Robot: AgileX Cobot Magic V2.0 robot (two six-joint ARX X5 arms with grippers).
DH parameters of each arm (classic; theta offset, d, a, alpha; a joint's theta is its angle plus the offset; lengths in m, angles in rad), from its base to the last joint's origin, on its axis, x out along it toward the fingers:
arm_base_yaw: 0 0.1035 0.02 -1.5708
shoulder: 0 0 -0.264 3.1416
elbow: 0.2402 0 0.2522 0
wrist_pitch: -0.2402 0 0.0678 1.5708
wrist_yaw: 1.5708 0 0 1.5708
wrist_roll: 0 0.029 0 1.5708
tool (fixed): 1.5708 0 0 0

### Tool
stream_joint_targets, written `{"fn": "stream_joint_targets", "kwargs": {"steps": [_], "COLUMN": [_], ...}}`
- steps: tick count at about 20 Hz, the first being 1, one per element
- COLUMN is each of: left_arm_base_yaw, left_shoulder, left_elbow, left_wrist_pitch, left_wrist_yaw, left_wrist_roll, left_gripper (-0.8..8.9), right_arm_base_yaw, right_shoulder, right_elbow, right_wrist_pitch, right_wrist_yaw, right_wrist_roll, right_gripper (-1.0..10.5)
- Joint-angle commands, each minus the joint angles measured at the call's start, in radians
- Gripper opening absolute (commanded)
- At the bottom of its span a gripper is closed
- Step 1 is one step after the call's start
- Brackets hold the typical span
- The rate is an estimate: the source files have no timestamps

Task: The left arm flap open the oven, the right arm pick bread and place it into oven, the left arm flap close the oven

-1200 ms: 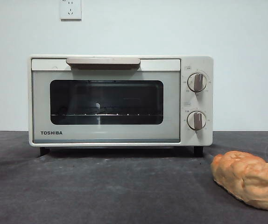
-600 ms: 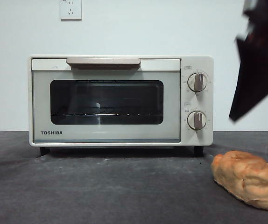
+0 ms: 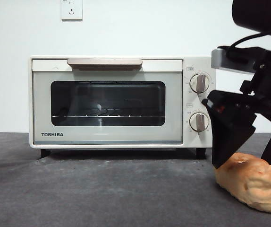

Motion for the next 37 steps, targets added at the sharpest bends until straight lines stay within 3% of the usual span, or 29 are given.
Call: {"fn": "stream_joint_targets", "kwargs": {"steps": [1, 8, 12, 16, 22, 28, 37], "left_arm_base_yaw": [-0.001, -0.006, -0.02, -0.062, -0.198, -0.327, -0.426], "left_shoulder": [0.004, 0.004, 0.006, 0.018, 0.147, 0.384, 0.671], "left_elbow": [0.02, 0.02, 0.02, 0.021, 0.051, 0.181, 0.298], "left_wrist_pitch": [0.009, 0.009, 0.028, 0.13, 0.324, 0.457, 0.561], "left_wrist_yaw": [0.005, 0.005, 0.005, 0.005, -0.001, -0.062, -0.215], "left_wrist_roll": [0.016, 0.016, 0.005, -0.076, -0.163, -0.161, -0.072], "left_gripper": [0.18, 0.18, 0.18, 0.18, 0.18, 0.18, 0.18], "right_arm_base_yaw": [0.007, 0.008, 0.008, 0.008, 0.008, 0.008, 0.008], "right_shoulder": [0.038, 0.048, 0.018, -0.098, -0.316, -0.461, -0.531], "right_elbow": [0.008, 0.008, 0.014, 0.02, 0.02, 0.066, 0.214], "right_wrist_pitch": [0.006, 0.003, 0.003, -0.013, -0.09, -0.199, -0.299], "right_wrist_yaw": [0.004, 0.001, 0.0, -0.023, -0.027, -0.034, -0.034], "right_wrist_roll": [0.011, 0.018, 0.018, 0.018, 0.018, 0.018, 0.01], "right_gripper": [4.2, 1.7, 1.7, 1.7, 1.7, 1.7, 1.7]}}
